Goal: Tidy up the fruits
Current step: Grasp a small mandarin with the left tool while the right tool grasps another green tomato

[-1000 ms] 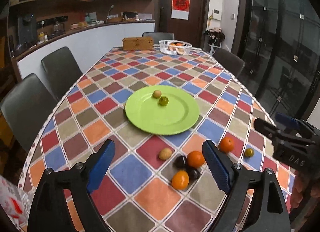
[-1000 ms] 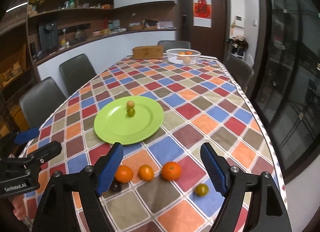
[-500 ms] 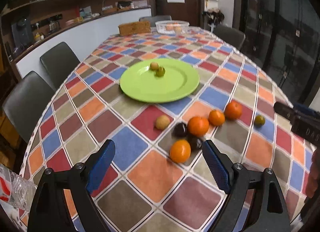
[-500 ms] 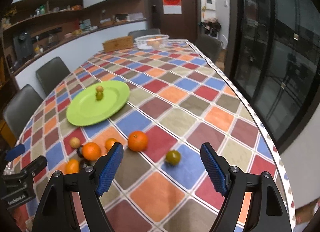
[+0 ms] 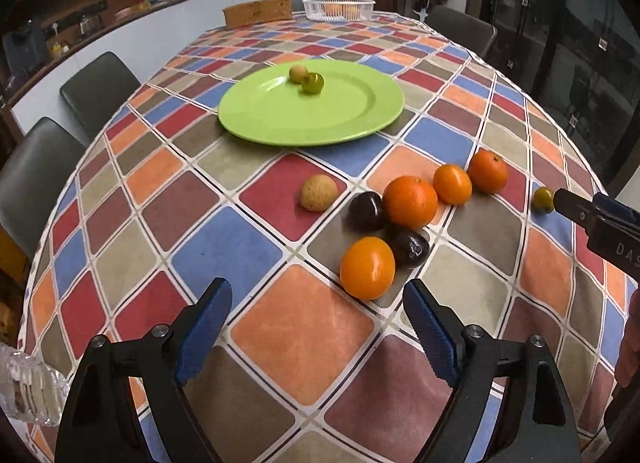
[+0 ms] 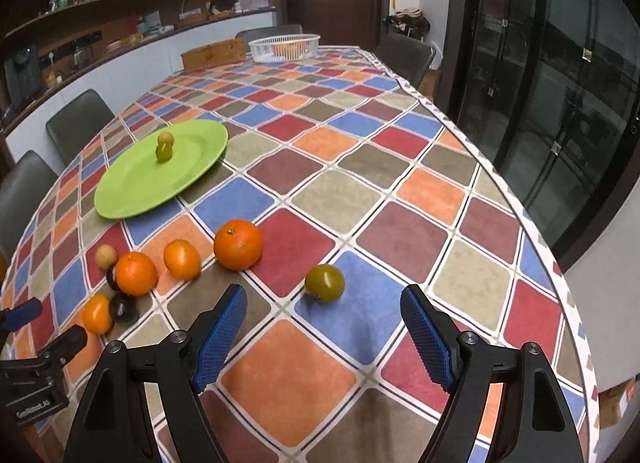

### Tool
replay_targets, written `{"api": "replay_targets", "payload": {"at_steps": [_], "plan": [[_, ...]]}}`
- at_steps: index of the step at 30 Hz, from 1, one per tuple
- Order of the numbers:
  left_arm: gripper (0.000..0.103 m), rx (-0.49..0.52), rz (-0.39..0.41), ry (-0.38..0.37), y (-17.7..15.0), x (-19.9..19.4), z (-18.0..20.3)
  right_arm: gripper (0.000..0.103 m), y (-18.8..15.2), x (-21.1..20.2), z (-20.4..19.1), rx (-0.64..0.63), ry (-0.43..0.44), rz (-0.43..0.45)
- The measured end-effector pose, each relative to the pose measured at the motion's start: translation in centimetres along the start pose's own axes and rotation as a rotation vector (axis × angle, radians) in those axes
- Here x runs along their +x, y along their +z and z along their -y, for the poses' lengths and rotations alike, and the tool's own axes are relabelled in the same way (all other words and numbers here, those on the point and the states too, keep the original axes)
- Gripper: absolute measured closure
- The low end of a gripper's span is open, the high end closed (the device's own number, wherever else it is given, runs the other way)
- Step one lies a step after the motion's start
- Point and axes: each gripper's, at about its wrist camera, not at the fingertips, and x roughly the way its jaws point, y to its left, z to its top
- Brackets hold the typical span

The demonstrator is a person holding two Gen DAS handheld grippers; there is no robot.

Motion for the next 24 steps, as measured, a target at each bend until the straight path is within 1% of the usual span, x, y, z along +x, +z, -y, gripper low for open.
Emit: {"api": "replay_targets", "payload": {"at_steps": [5,6,8,12,17,22,23,24], "plan": [[0.026,0.021,-0.012,-0.013,0.2,0.8,0.2,0.026,0.0,1.2,0.0,0.000,-0.003,-0.024],[0.030,0.024,-0.015,-0.016,0.3,1.0,0.3,0.028,0.0,1.5,0.1,0.001,-0.002,-0.030],[0.032,0.026,-0.019,-0.029,0.5,1.2,0.3,0.033,0.1,2.1,0.2,0.004,0.006,-0.045],[0.039,0.024,-0.028,-0.059,0.7,1.7,0.4,0.040,0.2,3.0,0.2,0.012,0.029,-0.066],[0.045,0.018,-0.041,-0.087,0.9,2.3,0.7,0.049,0.3,4.1,0.3,0.022,0.044,-0.083],[0.061,0.015,-0.053,-0.114,1.0,2.6,0.9,0.060,0.5,4.7,0.3,0.019,0.070,-0.094],[0.063,0.014,-0.054,-0.117,1.0,2.6,0.9,0.064,0.4,4.8,0.3,0.019,0.075,-0.098],[0.067,0.015,-0.053,-0.121,1.0,2.6,0.9,0.069,0.4,4.9,0.3,0.018,0.077,-0.102]]}}
